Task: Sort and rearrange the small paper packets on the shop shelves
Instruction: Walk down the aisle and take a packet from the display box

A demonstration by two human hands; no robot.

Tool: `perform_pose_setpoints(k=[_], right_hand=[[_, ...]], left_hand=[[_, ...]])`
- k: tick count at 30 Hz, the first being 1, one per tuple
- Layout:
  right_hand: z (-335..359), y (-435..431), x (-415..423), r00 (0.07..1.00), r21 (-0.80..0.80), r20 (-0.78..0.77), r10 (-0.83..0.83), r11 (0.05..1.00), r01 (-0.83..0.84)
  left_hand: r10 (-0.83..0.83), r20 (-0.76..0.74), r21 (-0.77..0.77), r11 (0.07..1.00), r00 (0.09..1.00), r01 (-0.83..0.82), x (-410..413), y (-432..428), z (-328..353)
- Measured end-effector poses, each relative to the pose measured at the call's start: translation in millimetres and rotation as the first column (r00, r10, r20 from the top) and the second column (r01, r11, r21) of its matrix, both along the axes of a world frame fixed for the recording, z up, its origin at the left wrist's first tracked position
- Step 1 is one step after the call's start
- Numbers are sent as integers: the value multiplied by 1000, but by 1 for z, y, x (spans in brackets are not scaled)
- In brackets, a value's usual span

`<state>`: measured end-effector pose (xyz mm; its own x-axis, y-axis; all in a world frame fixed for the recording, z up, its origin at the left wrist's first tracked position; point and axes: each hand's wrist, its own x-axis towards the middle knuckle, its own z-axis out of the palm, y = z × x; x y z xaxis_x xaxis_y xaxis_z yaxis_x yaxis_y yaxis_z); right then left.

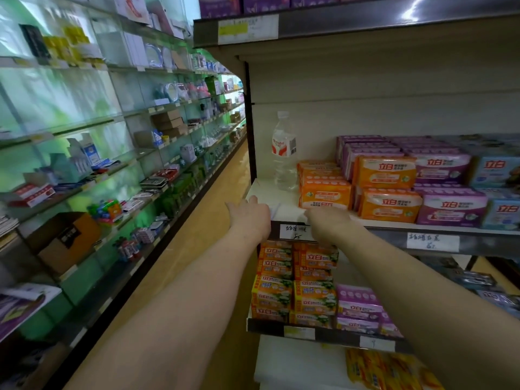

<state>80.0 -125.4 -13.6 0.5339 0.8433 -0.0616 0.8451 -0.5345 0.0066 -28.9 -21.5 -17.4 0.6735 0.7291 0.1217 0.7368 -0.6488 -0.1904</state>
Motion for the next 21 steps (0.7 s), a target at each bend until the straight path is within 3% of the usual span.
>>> perform_pose_setpoints(k=[7,13,21], right_hand=[[20,19,-68,973,92,29,230,968,-231],[21,46,-133,922,155,60,383,909,-388],[6,77,-204,868,164,-152,473,878,-450]], left_hand=[[230,69,2,973,971,-231,-72,4,17],[432,45,-55,901,901,-430,-150,13,19],[606,4,-78,794,796,-603,-233,36,7]])
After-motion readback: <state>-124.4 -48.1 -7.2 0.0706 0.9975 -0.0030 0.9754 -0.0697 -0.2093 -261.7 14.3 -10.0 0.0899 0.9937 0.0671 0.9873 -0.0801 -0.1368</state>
